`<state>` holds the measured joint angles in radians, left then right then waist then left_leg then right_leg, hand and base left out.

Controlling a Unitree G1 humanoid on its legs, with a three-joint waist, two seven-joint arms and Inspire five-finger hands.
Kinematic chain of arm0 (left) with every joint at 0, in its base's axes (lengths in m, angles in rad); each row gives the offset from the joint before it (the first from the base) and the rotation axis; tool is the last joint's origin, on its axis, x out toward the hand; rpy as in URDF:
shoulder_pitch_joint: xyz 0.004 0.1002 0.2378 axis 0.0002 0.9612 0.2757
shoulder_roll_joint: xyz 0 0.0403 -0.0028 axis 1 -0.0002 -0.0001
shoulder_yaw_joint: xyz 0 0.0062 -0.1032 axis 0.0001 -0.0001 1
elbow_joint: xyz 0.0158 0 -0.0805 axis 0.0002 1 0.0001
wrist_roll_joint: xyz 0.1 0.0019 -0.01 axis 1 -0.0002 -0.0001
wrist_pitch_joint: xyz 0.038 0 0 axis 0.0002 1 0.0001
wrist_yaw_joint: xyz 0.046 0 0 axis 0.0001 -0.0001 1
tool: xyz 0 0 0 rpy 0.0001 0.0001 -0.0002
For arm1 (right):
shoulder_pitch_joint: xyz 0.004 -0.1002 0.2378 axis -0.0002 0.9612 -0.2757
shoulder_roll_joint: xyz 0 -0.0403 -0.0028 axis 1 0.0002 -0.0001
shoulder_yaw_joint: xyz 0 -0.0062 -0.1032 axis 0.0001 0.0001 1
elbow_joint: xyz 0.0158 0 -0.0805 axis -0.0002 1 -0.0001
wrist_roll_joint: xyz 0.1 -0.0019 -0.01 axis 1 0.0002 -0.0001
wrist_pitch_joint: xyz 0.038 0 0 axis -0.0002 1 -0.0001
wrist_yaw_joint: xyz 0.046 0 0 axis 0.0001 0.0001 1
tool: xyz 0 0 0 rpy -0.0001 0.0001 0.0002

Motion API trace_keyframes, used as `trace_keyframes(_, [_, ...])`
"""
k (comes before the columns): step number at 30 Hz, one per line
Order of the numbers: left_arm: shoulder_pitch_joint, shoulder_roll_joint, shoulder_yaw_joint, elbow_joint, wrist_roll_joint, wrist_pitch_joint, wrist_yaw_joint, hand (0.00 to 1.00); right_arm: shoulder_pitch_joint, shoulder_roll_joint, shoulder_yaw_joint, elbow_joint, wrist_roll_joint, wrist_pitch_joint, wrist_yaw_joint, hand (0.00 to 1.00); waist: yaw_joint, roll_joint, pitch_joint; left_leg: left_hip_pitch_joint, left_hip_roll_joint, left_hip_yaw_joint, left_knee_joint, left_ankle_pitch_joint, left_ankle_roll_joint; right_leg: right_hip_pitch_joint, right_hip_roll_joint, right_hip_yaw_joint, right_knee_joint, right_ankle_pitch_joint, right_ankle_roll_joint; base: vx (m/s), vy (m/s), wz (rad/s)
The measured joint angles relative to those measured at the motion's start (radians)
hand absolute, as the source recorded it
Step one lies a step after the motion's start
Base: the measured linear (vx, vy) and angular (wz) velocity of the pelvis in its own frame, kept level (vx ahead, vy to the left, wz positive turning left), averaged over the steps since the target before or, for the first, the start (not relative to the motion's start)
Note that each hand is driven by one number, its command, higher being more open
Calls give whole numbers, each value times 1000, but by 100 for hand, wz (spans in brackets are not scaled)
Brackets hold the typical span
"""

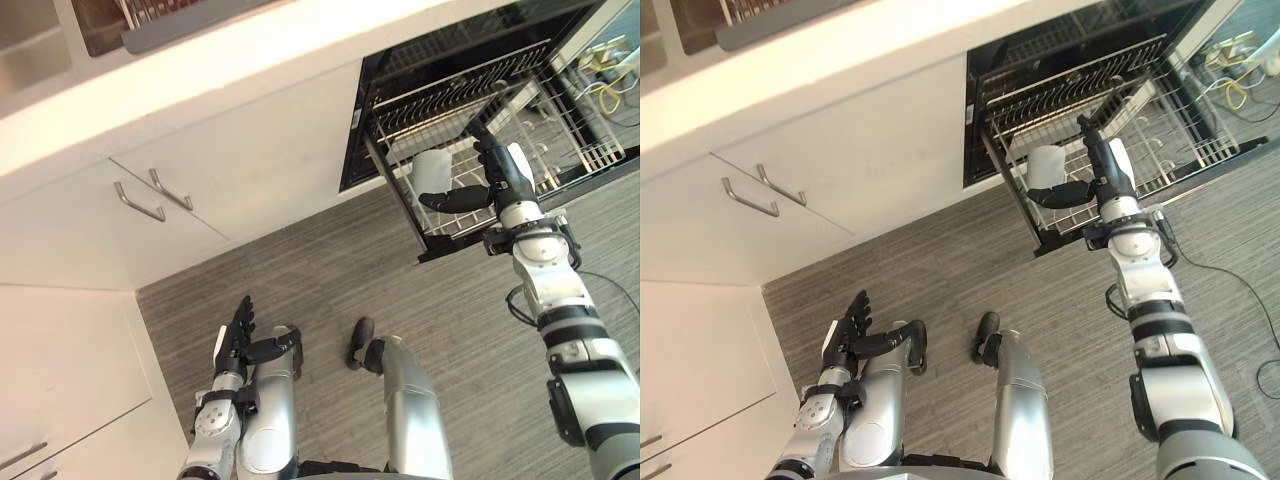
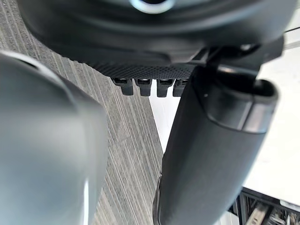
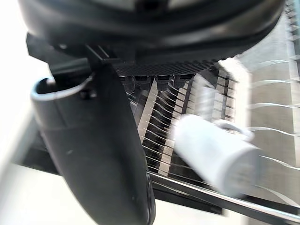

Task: Walk over to the sink, pick up the cup, carry it to the dishwasher, place the cup inside the dishwasher, then close the dishwasher door

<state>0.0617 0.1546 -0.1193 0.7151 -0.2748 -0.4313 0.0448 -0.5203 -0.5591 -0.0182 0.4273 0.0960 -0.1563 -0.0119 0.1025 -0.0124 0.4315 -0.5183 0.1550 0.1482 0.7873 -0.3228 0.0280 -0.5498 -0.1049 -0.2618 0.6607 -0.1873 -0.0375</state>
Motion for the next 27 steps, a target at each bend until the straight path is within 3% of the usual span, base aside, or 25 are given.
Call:
trace_keyframes(3, [45, 3, -4, 15, 5, 19, 0, 100, 187, 99, -56, -180, -1, -25, -29, 100, -16, -21, -66, 83, -3, 5, -78, 8, -10, 79, 9, -8, -67, 1, 1, 148, 8, 0])
trace_keyframes(7, [82, 13, -5, 78, 54, 20, -2, 100, 359, 212, -64, -256, -1, -60, -34, 100, -47, -48, -166, 219, -31, 13, -243, 52, -12, 200, 16, -10, -194, 25, 7, 210, -1, 6])
trace_keyframes(10, [95, 7, -3, 114, 81, 21, -5, 100, 426, 261, -87, -285, 1, -68, -34, 100, -65, -44, -215, 288, -53, 18, -360, 93, -14, 259, 20, -12, -293, 58, 20, 190, 21, 5])
trace_keyframes(16, [126, -29, 9, 173, 133, 38, -2, 100, 569, 357, -161, -338, 80, -142, 1, 100, -104, 3, -298, 443, -101, 37, -595, 170, -9, 401, 26, -6, -507, 140, 55, 144, 73, -2])
trace_keyframes(27, [133, -37, 14, 211, 157, 38, 0, 100, 712, 500, -168, -342, 122, -201, 57, 100, -133, 17, -331, 560, -128, 52, -703, 185, -23, 519, 31, 14, -643, 198, 78, 29, 48, -6])
